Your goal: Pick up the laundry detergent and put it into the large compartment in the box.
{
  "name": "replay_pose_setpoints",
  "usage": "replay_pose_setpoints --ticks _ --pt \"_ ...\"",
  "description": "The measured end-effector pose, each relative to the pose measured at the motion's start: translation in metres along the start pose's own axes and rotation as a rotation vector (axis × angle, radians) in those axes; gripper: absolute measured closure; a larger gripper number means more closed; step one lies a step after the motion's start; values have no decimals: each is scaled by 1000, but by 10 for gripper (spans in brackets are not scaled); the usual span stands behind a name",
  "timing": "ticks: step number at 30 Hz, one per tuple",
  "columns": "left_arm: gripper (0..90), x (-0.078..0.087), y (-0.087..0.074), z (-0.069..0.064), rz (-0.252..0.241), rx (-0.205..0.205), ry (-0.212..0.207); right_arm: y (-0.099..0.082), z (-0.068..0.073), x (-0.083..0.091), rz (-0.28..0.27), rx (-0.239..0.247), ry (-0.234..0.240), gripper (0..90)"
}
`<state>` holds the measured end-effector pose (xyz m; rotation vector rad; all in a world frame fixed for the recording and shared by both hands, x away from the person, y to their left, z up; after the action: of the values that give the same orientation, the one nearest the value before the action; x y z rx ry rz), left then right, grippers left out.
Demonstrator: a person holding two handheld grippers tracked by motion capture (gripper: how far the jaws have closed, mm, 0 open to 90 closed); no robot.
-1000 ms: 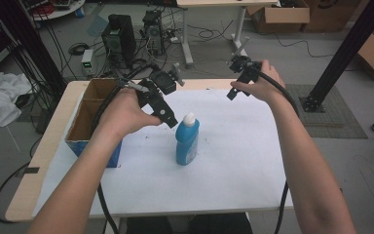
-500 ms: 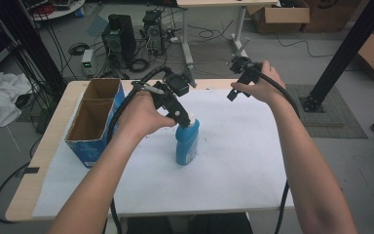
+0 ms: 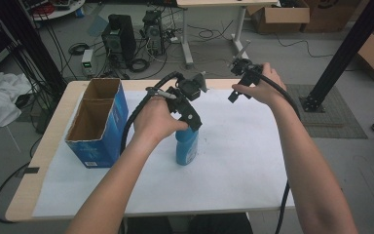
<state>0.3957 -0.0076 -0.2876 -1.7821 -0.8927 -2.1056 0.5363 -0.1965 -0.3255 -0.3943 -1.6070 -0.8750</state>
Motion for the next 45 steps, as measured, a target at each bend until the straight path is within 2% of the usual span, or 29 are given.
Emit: replay_pose_setpoints --ticks 14,21,26,32,45 --pt "157 -25 5 -2 30 37 -1 -3 0 -4 4 -4 -1 278" --pt "162 -38 7 -3 62 47 7 -2 0 -7 10 0 -1 278" --pt "178 -44 9 -5 72 58 11 -2 0 -7 8 -2 0 278" --pt "209 -50 10 -6 96 72 35 -4 -2 -9 9 -6 2 278" --pt "247 -55 8 -6 110 106 33 -5 -3 -10 12 -4 1 278"
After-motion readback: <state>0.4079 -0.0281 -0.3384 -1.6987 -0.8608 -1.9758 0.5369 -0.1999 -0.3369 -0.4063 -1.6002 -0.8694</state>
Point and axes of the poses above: each handheld gripper's, and its own axes: x roughly backward along the jaws, y roughly out of its top, z roughly to its left, the point moved 6 cm from there along -x, roughly forward along the jaws, and after that the axes turned 5 degrees about -x, right-handed, at the moved point
